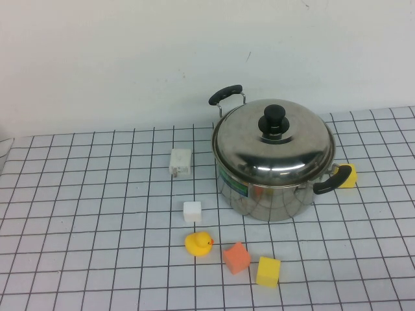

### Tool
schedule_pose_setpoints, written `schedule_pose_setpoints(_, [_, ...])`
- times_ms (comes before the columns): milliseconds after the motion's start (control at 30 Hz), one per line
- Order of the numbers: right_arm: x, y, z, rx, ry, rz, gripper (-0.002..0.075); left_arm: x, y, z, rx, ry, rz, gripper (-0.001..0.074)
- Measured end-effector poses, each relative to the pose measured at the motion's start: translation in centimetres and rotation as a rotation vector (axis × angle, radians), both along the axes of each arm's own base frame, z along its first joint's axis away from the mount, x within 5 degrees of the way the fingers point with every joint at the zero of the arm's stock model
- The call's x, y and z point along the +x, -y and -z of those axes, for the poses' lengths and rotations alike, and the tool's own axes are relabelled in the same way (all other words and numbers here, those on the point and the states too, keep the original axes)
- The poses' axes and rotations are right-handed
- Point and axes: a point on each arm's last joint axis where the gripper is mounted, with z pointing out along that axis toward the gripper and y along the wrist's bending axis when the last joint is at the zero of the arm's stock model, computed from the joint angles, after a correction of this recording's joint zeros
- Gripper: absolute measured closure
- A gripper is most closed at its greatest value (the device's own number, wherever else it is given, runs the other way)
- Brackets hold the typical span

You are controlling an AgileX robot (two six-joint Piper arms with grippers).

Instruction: Cover the pot

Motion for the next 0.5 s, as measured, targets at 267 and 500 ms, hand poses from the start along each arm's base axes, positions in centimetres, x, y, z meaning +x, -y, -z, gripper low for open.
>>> schedule_pose_setpoints(267, [0.0,0.0,0.0,0.0,0.0,0.0,0.0717,-6.3,-4.0,7.8,-0.115,-0.06,0.02,0.0735])
schedule_pose_setpoints(500, [0.0,0.0,0.0,0.0,0.0,0.0,0.0717,-10.0,-5.5,14.4,-0.283,-0.157,0.118,0.0735])
